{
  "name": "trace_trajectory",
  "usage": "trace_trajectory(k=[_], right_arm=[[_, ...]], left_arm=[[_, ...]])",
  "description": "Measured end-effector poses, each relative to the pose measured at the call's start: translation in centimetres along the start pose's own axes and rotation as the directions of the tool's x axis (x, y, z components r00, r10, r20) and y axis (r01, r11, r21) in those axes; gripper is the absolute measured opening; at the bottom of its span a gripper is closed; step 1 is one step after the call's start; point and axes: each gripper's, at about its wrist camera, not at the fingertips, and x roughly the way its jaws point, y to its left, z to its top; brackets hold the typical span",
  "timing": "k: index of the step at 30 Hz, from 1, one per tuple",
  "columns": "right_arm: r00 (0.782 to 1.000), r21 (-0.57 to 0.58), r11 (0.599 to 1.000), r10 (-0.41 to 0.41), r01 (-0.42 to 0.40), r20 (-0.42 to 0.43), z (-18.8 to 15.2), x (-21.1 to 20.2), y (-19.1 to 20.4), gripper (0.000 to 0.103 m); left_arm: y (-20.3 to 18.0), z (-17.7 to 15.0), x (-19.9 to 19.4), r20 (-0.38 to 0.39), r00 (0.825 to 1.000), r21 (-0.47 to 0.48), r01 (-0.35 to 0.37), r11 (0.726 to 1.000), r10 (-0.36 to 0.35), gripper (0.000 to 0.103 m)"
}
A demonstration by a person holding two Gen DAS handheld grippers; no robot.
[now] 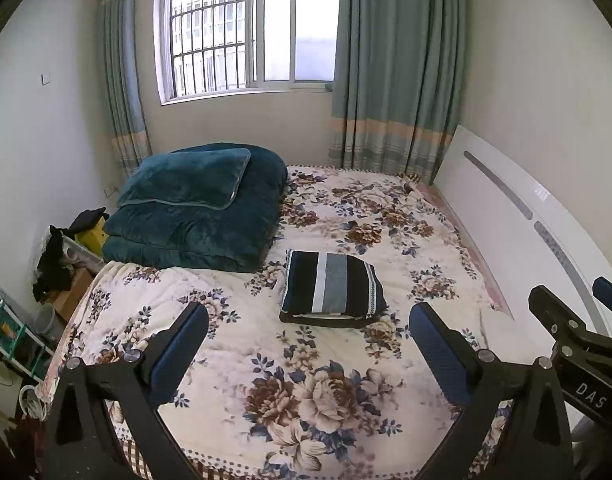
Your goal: Fold small clothes
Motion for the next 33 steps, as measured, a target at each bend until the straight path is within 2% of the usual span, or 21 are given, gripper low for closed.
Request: trace_trajectory(k=[33], right_arm=[[1.000,-0.005,1.000,0.018,-0.018,0.000,0.3,0.3,0.4,0.103]], left_arm=[[-0.2,1.4,-0.9,0.021,0.999,-0.002,-0.025,1.000,0.025,0.103]])
